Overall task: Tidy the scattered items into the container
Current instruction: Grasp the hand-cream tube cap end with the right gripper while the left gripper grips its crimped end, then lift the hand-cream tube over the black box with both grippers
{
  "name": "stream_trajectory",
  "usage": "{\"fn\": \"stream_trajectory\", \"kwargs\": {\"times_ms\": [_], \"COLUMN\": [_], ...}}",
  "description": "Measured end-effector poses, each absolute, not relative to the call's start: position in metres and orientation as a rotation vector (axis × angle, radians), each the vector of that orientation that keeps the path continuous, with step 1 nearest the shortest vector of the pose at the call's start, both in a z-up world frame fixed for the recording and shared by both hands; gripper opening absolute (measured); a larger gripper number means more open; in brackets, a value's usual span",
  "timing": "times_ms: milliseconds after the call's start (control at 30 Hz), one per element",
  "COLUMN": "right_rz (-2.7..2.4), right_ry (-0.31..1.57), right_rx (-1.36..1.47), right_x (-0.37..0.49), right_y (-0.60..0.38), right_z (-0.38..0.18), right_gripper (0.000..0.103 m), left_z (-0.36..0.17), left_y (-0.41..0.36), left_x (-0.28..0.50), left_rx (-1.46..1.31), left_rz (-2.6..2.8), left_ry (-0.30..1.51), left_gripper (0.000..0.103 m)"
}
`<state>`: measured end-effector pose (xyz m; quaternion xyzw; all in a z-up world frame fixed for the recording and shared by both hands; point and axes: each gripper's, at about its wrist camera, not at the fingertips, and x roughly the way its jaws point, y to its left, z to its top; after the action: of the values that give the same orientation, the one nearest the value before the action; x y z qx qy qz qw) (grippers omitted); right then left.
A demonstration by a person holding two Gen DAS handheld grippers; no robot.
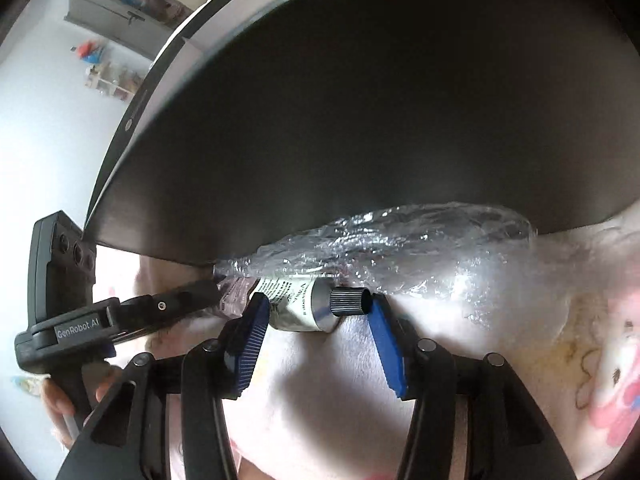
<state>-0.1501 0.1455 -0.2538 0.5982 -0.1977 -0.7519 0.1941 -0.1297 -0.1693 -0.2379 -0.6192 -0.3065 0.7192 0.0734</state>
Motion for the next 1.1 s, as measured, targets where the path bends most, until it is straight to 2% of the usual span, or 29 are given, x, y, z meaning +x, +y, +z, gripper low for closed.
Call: {"fn": "stream_trajectory", "kwargs": {"times_ms": [167,300,467,533,600,667,700,733,900,1100], "right_rz": [-2.112,-2.133,-2.188,-2.208,-2.219,-2.226,-2.233,-2.242,-2.264,-2.206], "right_ry": [-0.515,-0.478,-0.433,-0.423,-0.421,-0.420,-0.418,-0.408,-0.342,-0.289], "right_rx": [1.661,1.615,1.535,1.489,1.446,1.404,1.385,1.359,1.279,1.363], "right_x": [-0.142,-0.126,-0.103,-0.109,-0.122,-0.121,-0.122,-0.127,-0.164,-0.240], "right_y": [0.147,0.153,0.175,0.178,0.173,0.178,0.180,0.181,0.180,0.185], "right_z": [-0.248,-0.224,-0.187,-0.163,-0.145,-0.124,-0.116,-0.108,-0.080,-0.099], "right_gripper": [0.047,0.045,0.045,0.045,0.045,0.045,0.045,0.045,0.045,0.045], "left_z": [-0.225,-0.203,-0.175,-0.176,-0.162,-0.139,-0.142,-0.131,-0.097,-0.121], "left_y": [-0.180,-0.187,-0.185,-0.130,-0.118,-0.114,-0.069,-0.062,-0.056,-0.055], "left_x": [-0.118,-0.102,-0.079,-0.082,-0.079,-0.092,-0.105,-0.119,-0.159,-0.223], "left_rx": [-1.799,-1.684,-1.554,-1.516,-1.466,-1.424,-1.406,-1.390,-1.330,-1.449], "left_rz": [2.186,2.203,2.207,2.208,2.228,2.248,2.259,2.269,2.335,2.324], "left_ry": [-0.920,-0.943,-0.971,-0.987,-0.986,-0.983,-0.981,-0.978,-0.941,-0.922], "left_gripper": [0.045,0.041,0.040,0.040,0.040,0.039,0.039,0.039,0.038,0.040]}}
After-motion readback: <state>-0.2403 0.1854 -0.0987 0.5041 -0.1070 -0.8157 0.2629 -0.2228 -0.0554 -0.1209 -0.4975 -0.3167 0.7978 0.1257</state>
